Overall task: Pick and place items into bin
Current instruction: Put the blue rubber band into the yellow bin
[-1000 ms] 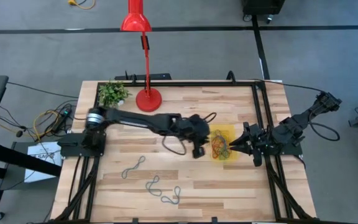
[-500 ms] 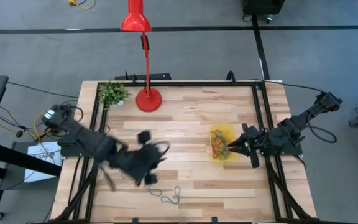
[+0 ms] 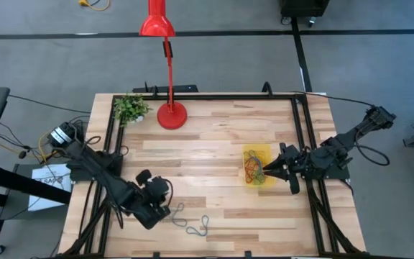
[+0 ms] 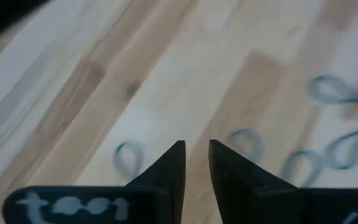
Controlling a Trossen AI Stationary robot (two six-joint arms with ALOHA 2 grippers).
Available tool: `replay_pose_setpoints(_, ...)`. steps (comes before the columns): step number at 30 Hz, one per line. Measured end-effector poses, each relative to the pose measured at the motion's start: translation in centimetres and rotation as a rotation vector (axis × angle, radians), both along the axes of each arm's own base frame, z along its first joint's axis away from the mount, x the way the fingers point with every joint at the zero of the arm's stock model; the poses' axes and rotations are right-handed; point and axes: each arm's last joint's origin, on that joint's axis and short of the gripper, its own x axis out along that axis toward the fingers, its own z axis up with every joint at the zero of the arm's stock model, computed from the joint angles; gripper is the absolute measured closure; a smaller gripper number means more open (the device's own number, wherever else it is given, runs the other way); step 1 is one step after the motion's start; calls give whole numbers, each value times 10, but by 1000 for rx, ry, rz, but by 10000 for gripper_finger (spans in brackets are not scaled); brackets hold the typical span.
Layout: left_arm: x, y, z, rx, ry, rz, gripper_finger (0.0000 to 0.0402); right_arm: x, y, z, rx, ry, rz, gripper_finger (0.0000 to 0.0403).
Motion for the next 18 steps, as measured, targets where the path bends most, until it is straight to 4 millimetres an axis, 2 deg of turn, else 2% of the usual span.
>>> replay_pose_setpoints(9,-23,16,-38,-69,226,105,341,0,0,0,-1,1,-1,326)
replay_pose_setpoints(18,-28,20,-67,-148,195,111,341,0,0,0,-1,1,-1,326)
